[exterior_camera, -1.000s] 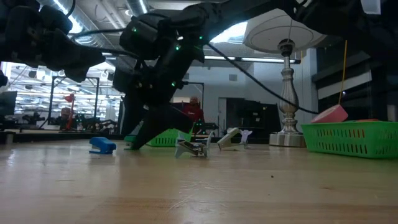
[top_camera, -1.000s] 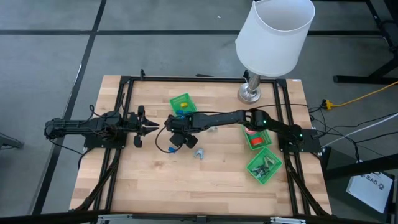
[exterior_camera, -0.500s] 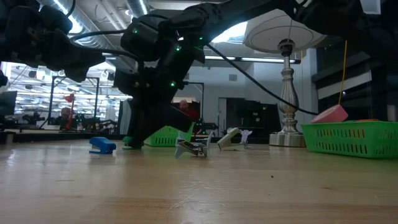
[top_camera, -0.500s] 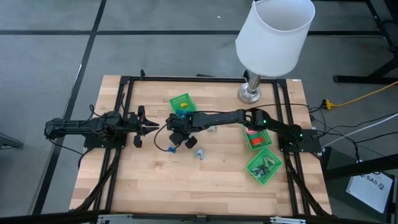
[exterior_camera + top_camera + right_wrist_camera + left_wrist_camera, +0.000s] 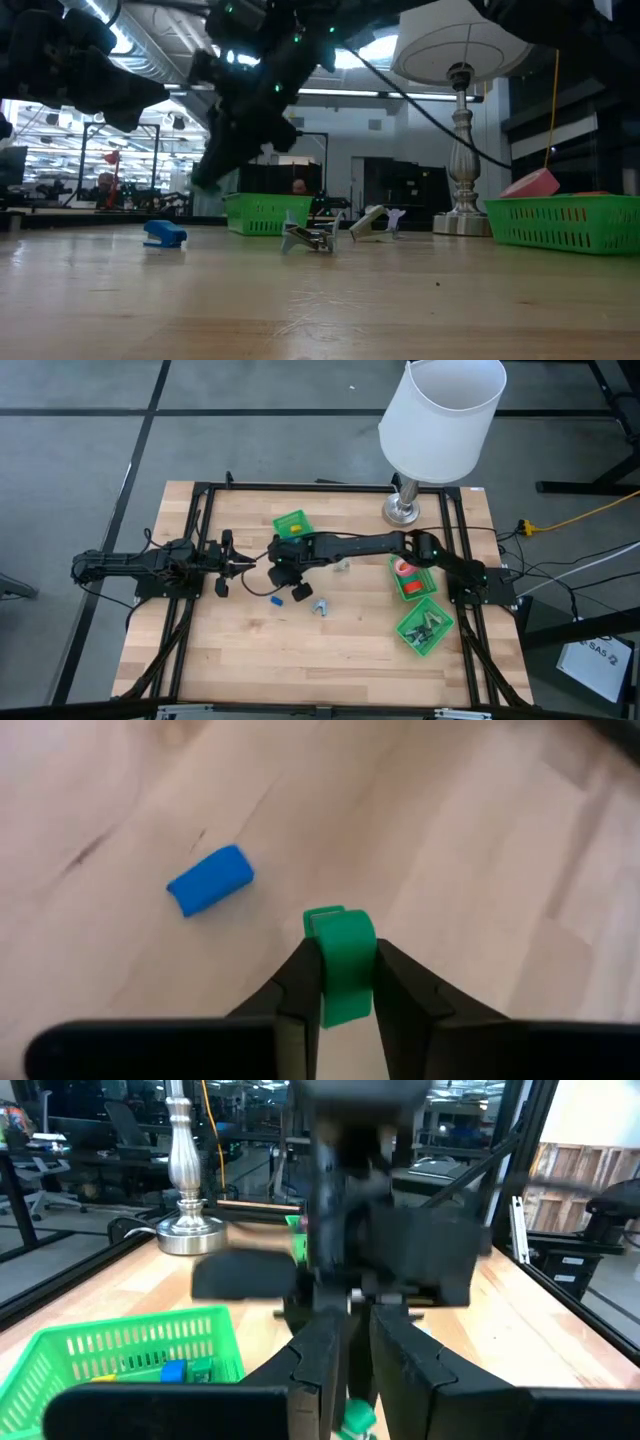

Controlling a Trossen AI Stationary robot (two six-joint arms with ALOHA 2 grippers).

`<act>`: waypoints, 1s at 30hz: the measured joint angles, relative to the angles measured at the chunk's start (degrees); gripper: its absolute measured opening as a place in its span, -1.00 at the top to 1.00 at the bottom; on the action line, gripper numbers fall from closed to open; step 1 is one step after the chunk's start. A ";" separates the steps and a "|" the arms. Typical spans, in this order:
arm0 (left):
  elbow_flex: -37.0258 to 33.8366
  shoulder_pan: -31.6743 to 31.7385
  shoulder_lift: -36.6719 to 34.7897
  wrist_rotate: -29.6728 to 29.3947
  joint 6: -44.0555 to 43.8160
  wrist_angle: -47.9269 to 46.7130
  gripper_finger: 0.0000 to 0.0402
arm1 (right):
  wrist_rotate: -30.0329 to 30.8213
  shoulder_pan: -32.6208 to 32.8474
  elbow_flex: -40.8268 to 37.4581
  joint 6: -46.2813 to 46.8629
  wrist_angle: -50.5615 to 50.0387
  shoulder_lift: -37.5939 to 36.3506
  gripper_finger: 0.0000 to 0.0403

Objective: Pick and place Stapler, Stapler remover, tape
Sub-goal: Put the green stapler into the top left green bin

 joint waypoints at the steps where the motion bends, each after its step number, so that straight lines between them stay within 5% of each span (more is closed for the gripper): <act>1: -0.01 -0.01 0.02 0.00 0.00 0.02 0.71 | 0.00 -0.02 0.00 0.98 0.23 -0.64 0.66; 9: 0.01 -0.01 -0.01 0.00 0.00 0.02 0.71 | 0.88 -1.35 0.04 9.64 0.56 -3.83 0.66; 30: 0.01 -0.01 0.00 -0.10 0.00 0.02 0.71 | 15.10 -6.39 0.04 22.07 -1.83 -5.46 0.66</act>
